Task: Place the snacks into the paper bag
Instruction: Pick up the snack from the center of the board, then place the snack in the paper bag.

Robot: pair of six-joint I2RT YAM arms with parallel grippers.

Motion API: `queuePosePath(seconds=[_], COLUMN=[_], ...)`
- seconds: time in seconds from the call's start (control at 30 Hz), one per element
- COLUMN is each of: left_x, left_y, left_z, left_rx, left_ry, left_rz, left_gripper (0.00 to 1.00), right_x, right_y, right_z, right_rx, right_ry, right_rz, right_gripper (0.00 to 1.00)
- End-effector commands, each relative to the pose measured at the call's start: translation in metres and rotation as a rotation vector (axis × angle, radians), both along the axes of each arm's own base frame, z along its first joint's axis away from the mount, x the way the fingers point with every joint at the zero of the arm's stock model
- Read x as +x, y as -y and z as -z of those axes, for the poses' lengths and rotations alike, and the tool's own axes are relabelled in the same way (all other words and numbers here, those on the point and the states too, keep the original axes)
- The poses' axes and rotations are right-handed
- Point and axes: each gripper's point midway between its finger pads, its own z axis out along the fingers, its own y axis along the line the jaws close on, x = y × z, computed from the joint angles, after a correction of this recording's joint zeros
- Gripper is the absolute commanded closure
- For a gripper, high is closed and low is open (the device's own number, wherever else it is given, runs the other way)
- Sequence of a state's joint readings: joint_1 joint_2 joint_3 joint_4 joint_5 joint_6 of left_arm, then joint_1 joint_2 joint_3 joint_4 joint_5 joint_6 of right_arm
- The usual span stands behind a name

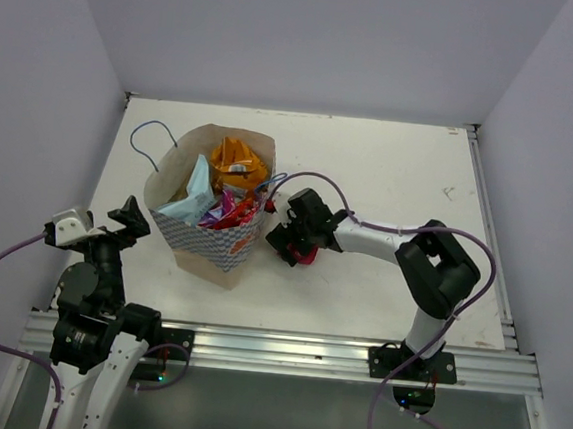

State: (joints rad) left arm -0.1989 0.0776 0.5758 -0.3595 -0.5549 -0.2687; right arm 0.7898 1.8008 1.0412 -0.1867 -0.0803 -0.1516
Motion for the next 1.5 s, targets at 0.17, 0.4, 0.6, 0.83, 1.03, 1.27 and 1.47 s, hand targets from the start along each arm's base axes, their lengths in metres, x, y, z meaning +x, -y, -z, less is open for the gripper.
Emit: queuePosePath(seconds=[0.17,0.4,0.6,0.83,1.03,1.27,1.47], left_x=[0.003,0.004,0.004,0.003,0.002,0.000,-0.002], left_y=[0.000,0.000,0.001,0.001,0.000,0.000,0.000], left_z=[-0.004,-0.004,-0.004,-0.005,-0.006,-0.007,-0.008], left_rx=[0.000,0.001,0.002,0.000,-0.001,-0.003,-0.005], left_ry=[0.014,0.011,0.010,0.017,0.022,0.032,0.040], left_rz=[-0.004,-0.002,0.000,-0.001,-0.001,0.001,0.001], left_gripper=[0.01,0.01,0.01,0.01,0.01,0.01,0.01], right_x=[0.003,0.009,0.025,0.047,0.066,0.090,0.085], right_y=[0.025,0.053,0.078,0.107,0.103,0.085,0.033], right_z=[0.010,0.005,-0.020,-0.063,-0.138,-0.266,-0.364], right_rx=[-0.141,-0.216,-0.171,-0.065,0.042,0.250,0.397], right_ry=[-0.010,0.024,0.065,0.142,0.287,0.491,0.638], right_rz=[0.120,0.236,0.396,0.574,0.589,0.550,0.355], right_gripper=[0.30,0.60,0.85,1.00,1.00,1.00,0.99])
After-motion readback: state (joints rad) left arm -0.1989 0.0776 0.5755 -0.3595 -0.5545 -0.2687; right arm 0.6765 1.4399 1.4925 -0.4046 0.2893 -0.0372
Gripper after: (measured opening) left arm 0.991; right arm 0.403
